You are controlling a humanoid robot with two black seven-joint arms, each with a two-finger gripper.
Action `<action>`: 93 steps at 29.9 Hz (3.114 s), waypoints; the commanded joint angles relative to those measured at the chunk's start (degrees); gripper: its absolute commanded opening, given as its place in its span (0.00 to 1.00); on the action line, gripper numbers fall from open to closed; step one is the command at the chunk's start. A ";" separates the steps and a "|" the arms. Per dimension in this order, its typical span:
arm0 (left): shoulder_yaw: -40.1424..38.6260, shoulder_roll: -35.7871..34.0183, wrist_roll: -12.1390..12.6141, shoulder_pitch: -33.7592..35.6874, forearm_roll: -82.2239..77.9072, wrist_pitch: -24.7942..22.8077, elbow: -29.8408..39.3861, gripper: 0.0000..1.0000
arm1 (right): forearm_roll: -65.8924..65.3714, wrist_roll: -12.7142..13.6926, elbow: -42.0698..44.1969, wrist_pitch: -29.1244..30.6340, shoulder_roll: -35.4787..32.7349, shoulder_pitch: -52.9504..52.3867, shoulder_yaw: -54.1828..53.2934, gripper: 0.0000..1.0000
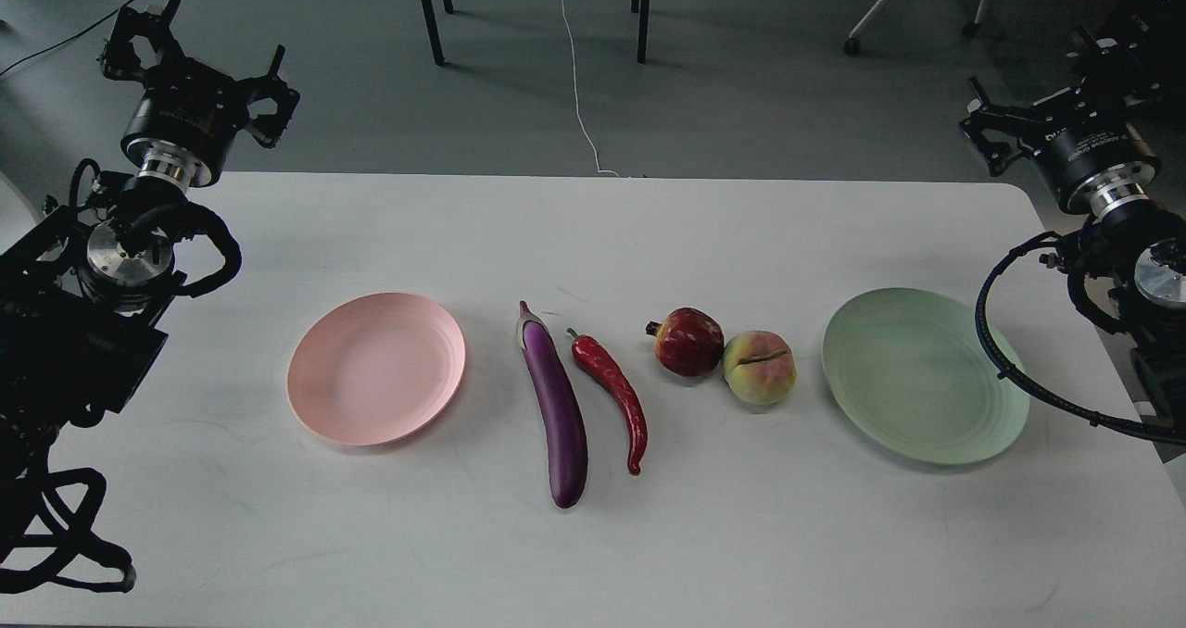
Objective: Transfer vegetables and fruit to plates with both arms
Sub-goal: 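Move the right gripper forward over the table toward the peach, then lower the right gripper and grasp the peach, then lift the peach and lower it onto the pale green plate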
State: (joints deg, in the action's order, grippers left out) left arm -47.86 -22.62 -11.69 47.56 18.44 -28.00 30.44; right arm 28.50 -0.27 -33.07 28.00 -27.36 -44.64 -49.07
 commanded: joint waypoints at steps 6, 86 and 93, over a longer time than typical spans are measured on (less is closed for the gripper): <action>0.67 -0.40 -0.96 0.34 -0.95 0.00 0.23 0.98 | -2.22 -0.52 -1.03 0.00 -3.30 -1.50 0.11 0.99; 0.75 -4.09 -4.22 1.13 -11.85 0.00 1.20 0.98 | -118.68 -21.88 -21.78 0.00 7.32 -31.57 73.15 0.92; 0.75 -4.27 -4.22 1.04 -11.94 0.00 0.76 0.98 | -118.59 -23.81 -22.04 0.00 7.24 -30.86 73.15 0.59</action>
State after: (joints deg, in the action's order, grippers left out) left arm -47.11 -26.80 -15.91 48.63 6.52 -28.00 31.33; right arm -90.18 -22.87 -54.81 27.99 -20.00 -75.51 24.03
